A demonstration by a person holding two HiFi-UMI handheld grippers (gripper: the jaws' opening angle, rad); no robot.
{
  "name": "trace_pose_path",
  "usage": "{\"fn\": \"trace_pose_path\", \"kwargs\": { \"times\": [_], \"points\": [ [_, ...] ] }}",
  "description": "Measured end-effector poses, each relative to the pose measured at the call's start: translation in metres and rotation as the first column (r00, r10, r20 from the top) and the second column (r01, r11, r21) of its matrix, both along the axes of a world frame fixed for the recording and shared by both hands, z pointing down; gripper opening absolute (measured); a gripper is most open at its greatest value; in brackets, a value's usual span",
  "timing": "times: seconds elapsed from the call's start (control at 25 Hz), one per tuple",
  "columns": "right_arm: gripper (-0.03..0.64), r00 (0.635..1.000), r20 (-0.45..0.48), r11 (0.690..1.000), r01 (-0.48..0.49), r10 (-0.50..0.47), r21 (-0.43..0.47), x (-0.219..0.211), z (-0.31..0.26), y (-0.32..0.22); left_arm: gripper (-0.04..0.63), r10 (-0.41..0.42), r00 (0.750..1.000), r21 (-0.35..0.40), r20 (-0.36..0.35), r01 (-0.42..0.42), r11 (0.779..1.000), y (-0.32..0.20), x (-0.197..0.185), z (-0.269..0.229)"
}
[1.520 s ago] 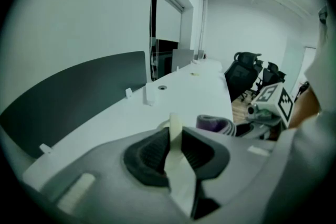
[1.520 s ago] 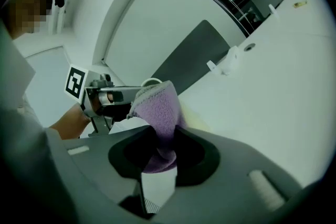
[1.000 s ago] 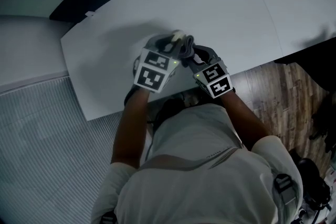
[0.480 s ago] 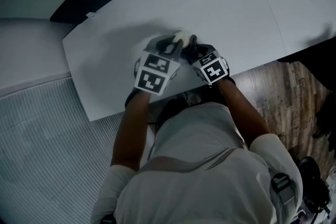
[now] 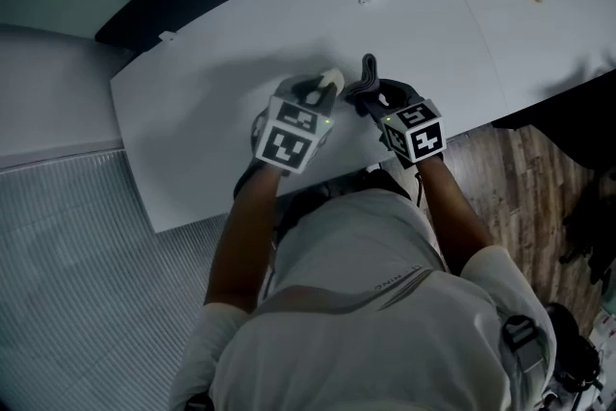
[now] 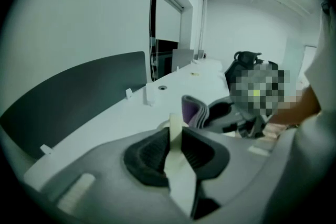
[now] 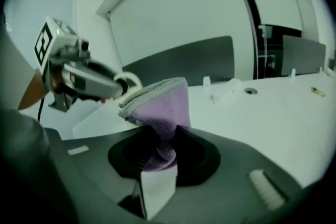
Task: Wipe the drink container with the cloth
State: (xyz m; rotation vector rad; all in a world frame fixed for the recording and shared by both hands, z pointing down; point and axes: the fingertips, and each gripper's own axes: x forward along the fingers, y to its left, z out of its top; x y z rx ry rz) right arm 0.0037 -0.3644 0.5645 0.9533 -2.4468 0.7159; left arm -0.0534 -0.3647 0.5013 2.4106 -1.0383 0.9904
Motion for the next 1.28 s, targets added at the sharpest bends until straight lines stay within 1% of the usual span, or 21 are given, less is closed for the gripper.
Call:
{"fn": "trace_pose_path", "kwargs": {
  "times": [0.04, 0.08, 0.12, 0.16, 0.2, 0.24, 0.28, 0.4, 0.48, 0.52, 0.56, 0.6, 0.72, 0.8, 0.88, 0.96, 1.04, 1.16, 1.28],
  "points": [
    [0.106, 0.997, 0.063, 0.999, -0.041, 0.039, 0.025, 0.006, -0.017, -0.009, 0.066, 0.001, 1.000, 0.002, 0.000, -0.001, 1.000, 0.000, 0.000, 0.000],
    [0.104, 0.983, 0.162, 0.996, -0.089, 0.085, 0.020, 0.012, -0.033, -0.019, 0.066, 0.000, 1.000, 0.004, -0.002, 0.000, 1.000, 0.000, -0.001, 0.000],
    [0.104, 0.951, 0.280, 0.991, -0.134, 0.133, -0.015, 0.017, -0.048, -0.029, 0.066, -0.002, 1.000, 0.006, -0.003, 0.002, 1.000, 0.001, -0.001, -0.001],
    [0.104, 0.900, 0.397, 0.984, -0.166, 0.179, -0.068, 0.020, -0.060, -0.039, 0.066, -0.003, 1.000, 0.007, -0.004, 0.003, 1.000, 0.001, -0.001, -0.001],
    [0.103, 0.842, 0.495, 0.976, -0.179, 0.216, -0.121, 0.021, -0.069, -0.047, 0.066, -0.005, 1.000, 0.008, -0.004, 0.005, 1.000, 0.001, -0.002, -0.001],
    [0.103, 0.791, 0.562, 0.970, -0.182, 0.241, -0.160, 0.021, -0.077, -0.055, 0.066, -0.006, 1.000, 0.008, -0.004, 0.006, 1.000, 0.001, -0.002, -0.001],
    [0.103, 0.759, 0.600, 0.967, -0.180, 0.252, -0.178, 0.020, -0.081, -0.061, 0.066, -0.005, 1.000, 0.008, -0.004, 0.005, 1.000, 0.001, -0.002, -0.001],
    [0.103, 0.722, 0.648, 0.969, -0.147, 0.243, -0.200, 0.011, -0.085, -0.070, 0.066, -0.002, 1.000, 0.003, -0.001, 0.002, 1.000, 0.001, 0.000, -0.002],
    [0.103, 0.678, 0.702, 0.969, -0.066, 0.219, -0.239, -0.002, -0.086, -0.070, 0.066, -0.006, 1.000, 0.001, 0.001, 0.006, 1.000, 0.001, 0.000, -0.002],
    [0.103, 0.663, 0.719, 0.965, -0.024, 0.210, -0.260, -0.009, -0.084, -0.068, 0.066, -0.008, 1.000, 0.002, 0.002, 0.008, 1.000, 0.001, 0.000, -0.002],
    [0.101, 0.663, 0.718, 0.959, 0.005, 0.209, -0.284, -0.014, -0.077, -0.067, 0.066, -0.009, 1.000, 0.003, 0.002, 0.009, 1.000, 0.000, 0.000, -0.002],
    [0.101, 0.680, 0.702, 0.951, 0.025, 0.210, -0.309, -0.018, -0.068, -0.065, 0.066, -0.009, 1.000, 0.005, 0.001, 0.009, 1.000, 0.001, 0.000, -0.001],
    [0.100, 0.762, 0.619, 0.926, 0.069, 0.191, -0.371, -0.025, -0.039, -0.058, 0.066, -0.010, 1.000, 0.009, -0.001, 0.010, 1.000, 0.000, -0.001, 0.000],
    [0.100, 0.804, 0.574, 0.924, 0.088, 0.155, -0.373, -0.029, -0.029, -0.056, 0.066, -0.010, 1.000, 0.008, -0.003, 0.010, 1.000, 0.001, -0.002, -0.001],
    [0.100, 0.856, 0.506, 0.927, 0.100, 0.105, -0.362, -0.032, -0.018, -0.055, 0.066, -0.008, 1.000, 0.007, 0.000, 0.008, 1.000, 0.002, -0.003, -0.001],
    [0.098, 0.897, 0.438, 0.929, 0.109, 0.062, -0.355, -0.034, -0.006, -0.055, 0.066, -0.008, 1.000, 0.008, -0.001, 0.008, 1.000, 0.002, -0.004, -0.001],
    [0.098, 0.926, 0.376, 0.927, 0.114, 0.032, -0.358, -0.036, 0.006, -0.055, 0.066, -0.009, 1.000, 0.009, -0.003, 0.009, 1.000, 0.000, -0.004, -0.001],
    [0.095, 0.966, 0.258, 0.925, 0.108, -0.011, -0.363, -0.034, 0.028, -0.052, 0.066, -0.008, 1.000, 0.008, -0.008, 0.008, 1.000, 0.000, -0.003, -0.002],
    [0.094, 0.988, 0.140, 0.921, 0.118, -0.070, -0.372, -0.035, 0.053, -0.051, 0.066, -0.008, 1.000, 0.012, -0.008, 0.008, 1.000, -0.002, -0.005, -0.003]
  ]
}}
